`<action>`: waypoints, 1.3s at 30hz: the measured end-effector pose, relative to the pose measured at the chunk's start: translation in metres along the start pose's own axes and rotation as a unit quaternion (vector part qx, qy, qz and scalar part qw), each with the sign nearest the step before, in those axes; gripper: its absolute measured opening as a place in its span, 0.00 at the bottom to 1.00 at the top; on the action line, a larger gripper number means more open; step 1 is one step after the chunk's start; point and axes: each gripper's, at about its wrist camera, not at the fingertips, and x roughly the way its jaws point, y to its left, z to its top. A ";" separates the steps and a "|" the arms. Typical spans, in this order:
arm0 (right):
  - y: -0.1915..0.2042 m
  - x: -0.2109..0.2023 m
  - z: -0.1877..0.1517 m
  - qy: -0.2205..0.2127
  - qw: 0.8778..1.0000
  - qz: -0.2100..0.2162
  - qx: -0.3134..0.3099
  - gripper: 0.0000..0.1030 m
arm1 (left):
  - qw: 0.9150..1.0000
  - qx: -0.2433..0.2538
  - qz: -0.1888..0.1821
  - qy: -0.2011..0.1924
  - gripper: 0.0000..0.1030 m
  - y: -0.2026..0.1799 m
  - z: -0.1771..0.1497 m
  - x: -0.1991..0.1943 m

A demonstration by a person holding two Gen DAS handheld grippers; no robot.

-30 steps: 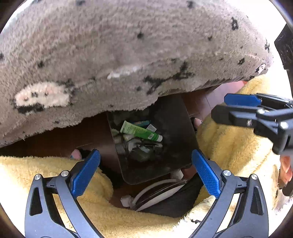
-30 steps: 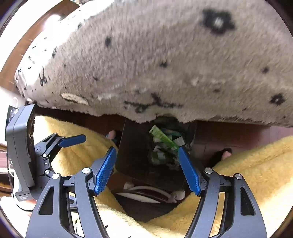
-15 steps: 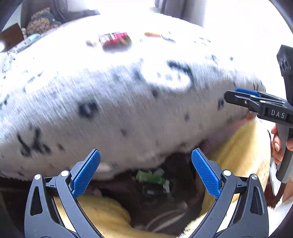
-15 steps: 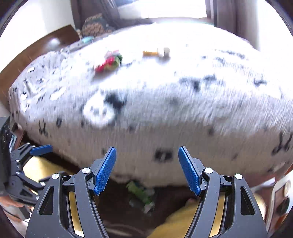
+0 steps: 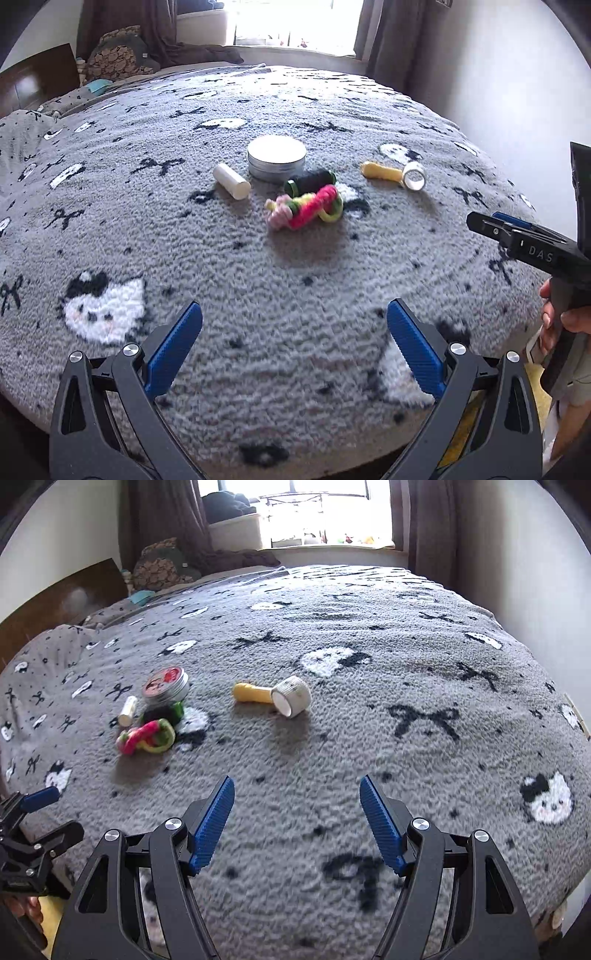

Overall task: Collect trash
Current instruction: 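Grasp the tape roll with the right tool while the left tool grasps the pink-yellow pipe cleaners, then carry the tape roll and pipe cleaners down into the bin and open both tools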

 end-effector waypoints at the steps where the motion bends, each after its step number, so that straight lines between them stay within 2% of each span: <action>1: -0.001 0.009 0.006 0.003 1.000 -0.002 0.002 0.69 | 1.000 -0.001 0.002 -0.001 0.92 0.002 0.004 0.006; 5: -0.003 0.046 0.026 0.018 1.000 -0.006 0.005 0.69 | 1.000 0.001 0.009 -0.002 0.92 0.003 0.026 0.035; 13: -0.003 0.092 0.053 0.026 1.000 -0.010 0.011 0.69 | 1.000 0.005 -0.007 0.003 0.91 -0.007 0.052 0.078; 15: -0.002 0.099 0.056 0.033 0.999 -0.006 0.011 0.68 | 1.000 0.010 -0.009 0.005 0.86 -0.010 0.056 0.085; 16: -0.001 0.101 0.057 0.034 0.999 -0.005 0.009 0.67 | 1.000 0.013 -0.008 0.008 0.81 -0.011 0.058 0.090; 17: 0.001 0.103 0.058 0.035 0.999 -0.003 0.004 0.62 | 1.000 0.016 -0.007 0.012 0.74 -0.011 0.059 0.093; 18: 0.002 0.104 0.059 0.037 0.999 0.000 -0.001 0.50 | 1.000 0.018 -0.006 0.015 0.70 -0.012 0.059 0.095; 19: 0.004 0.105 0.059 0.039 0.999 0.002 -0.005 0.43 | 1.000 0.020 -0.003 0.017 0.63 -0.012 0.060 0.096; 20: 0.005 0.104 0.058 0.037 0.999 0.003 -0.009 0.37 | 1.000 0.021 0.000 0.016 0.59 -0.012 0.060 0.096; 23: 0.007 0.100 0.056 0.030 0.999 0.007 -0.016 0.37 | 1.000 0.022 -0.006 0.018 0.54 -0.010 0.058 0.092; 29: 0.009 0.075 0.045 0.017 0.999 0.000 -0.030 0.37 | 0.999 0.038 0.004 0.014 0.53 -0.014 0.046 0.070; 39: 0.017 -0.012 0.002 -0.039 0.998 -0.020 -0.051 0.37 | 0.997 0.064 0.018 -0.045 0.52 -0.033 0.019 -0.007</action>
